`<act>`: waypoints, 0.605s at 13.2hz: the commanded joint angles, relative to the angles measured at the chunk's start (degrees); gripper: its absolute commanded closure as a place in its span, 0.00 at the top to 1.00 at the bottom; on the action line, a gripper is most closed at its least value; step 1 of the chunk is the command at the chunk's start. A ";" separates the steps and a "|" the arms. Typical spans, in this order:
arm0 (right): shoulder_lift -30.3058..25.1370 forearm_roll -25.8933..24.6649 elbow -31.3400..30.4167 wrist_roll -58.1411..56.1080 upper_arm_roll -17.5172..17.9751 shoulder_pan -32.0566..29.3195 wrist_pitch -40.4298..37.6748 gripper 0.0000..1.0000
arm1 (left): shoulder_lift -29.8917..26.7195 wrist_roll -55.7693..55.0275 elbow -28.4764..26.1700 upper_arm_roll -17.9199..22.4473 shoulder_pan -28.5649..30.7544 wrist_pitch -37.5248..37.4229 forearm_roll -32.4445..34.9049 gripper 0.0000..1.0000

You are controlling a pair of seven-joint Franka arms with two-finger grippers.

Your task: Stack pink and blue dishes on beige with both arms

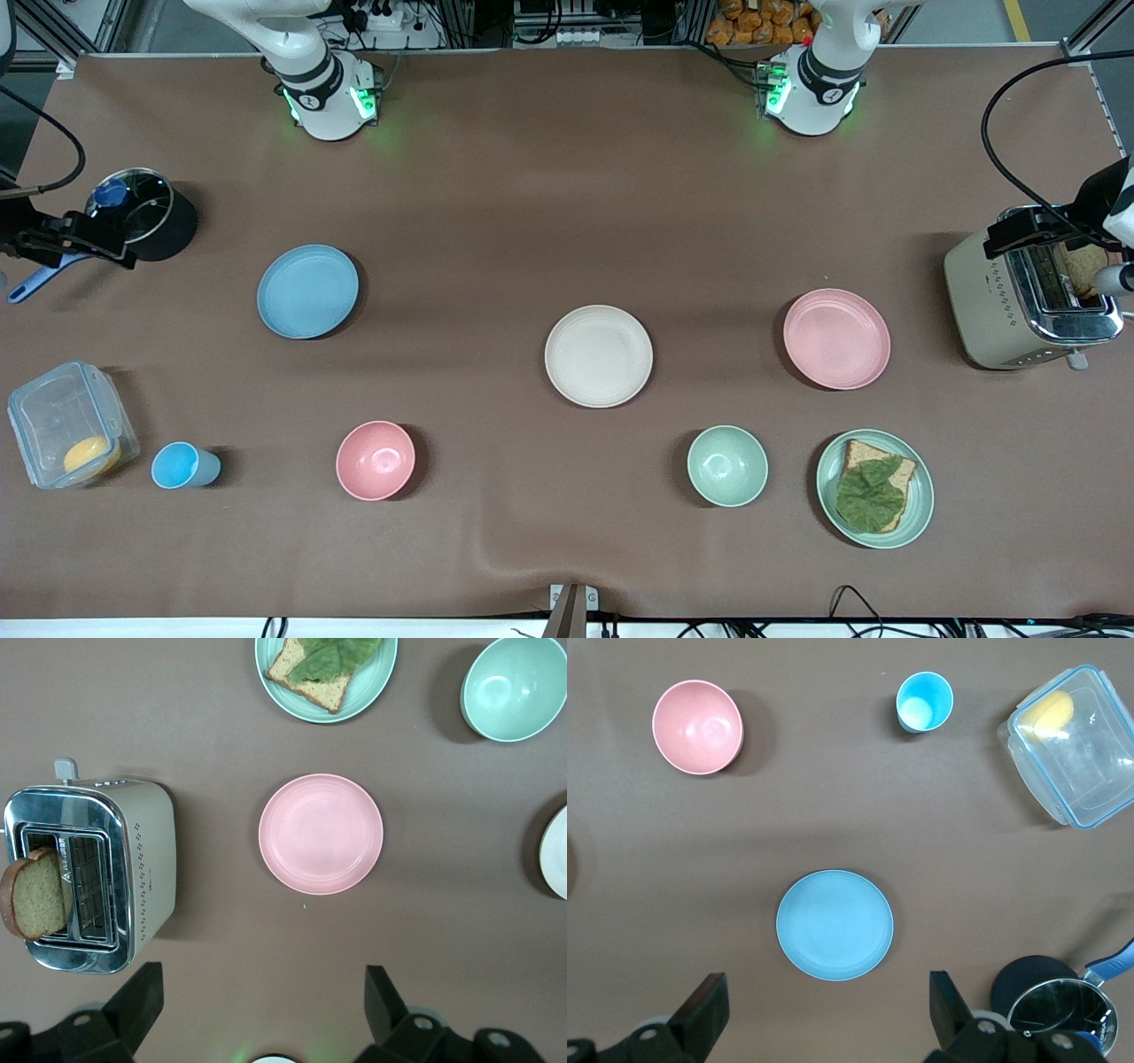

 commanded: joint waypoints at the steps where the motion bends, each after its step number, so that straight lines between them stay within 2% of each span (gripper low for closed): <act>1: -0.33 -0.20 -0.22 0.72 0.48 -0.51 -0.21 1.00 | -1.67 0.92 0.35 0.67 -0.12 -1.46 -1.04 1.00; 8: -0.33 -0.20 -0.22 0.72 0.48 -0.69 -0.30 1.00 | 0.51 1.01 -1.58 0.93 -0.39 -0.33 -1.04 1.00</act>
